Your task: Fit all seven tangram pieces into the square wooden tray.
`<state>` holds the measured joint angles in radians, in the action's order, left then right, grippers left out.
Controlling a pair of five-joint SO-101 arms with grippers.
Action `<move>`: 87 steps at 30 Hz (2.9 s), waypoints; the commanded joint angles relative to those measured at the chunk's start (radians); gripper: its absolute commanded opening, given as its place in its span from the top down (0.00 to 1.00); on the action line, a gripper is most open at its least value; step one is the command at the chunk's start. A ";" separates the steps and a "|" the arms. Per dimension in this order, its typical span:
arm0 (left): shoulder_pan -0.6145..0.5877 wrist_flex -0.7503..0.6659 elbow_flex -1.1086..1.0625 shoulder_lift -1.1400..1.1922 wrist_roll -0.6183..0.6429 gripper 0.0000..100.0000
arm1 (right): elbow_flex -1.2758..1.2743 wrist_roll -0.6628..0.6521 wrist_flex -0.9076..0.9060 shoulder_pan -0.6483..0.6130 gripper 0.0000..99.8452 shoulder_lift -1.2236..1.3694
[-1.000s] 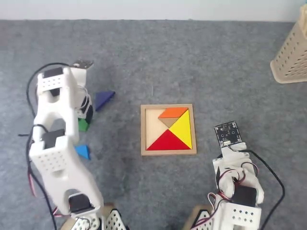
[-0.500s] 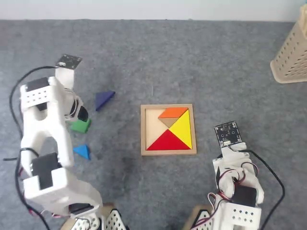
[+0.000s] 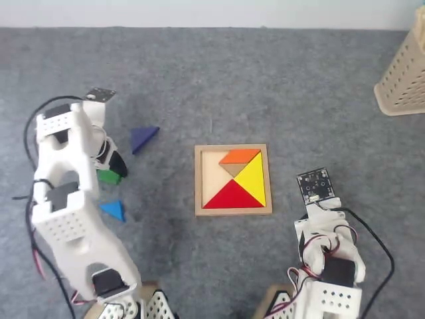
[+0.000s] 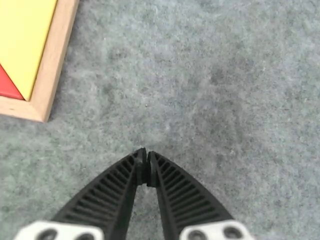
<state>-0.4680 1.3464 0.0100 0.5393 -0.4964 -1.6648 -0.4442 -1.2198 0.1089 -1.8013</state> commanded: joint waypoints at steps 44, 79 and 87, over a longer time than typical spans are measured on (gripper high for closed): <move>0.333 0.084 -0.305 -0.428 0.031 0.99 | -0.020 -0.011 -0.005 -0.002 0.99 0.010; 0.905 0.037 0.054 -0.126 0.310 0.98 | -0.020 -0.011 -0.005 -0.004 0.99 0.010; 0.922 0.086 0.056 -0.129 0.364 0.98 | -0.020 -0.011 -0.005 -0.004 0.99 0.010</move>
<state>0.4465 1.4154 0.0361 0.4227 -0.1588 -1.6648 -0.4442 -1.2198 0.1089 -1.8013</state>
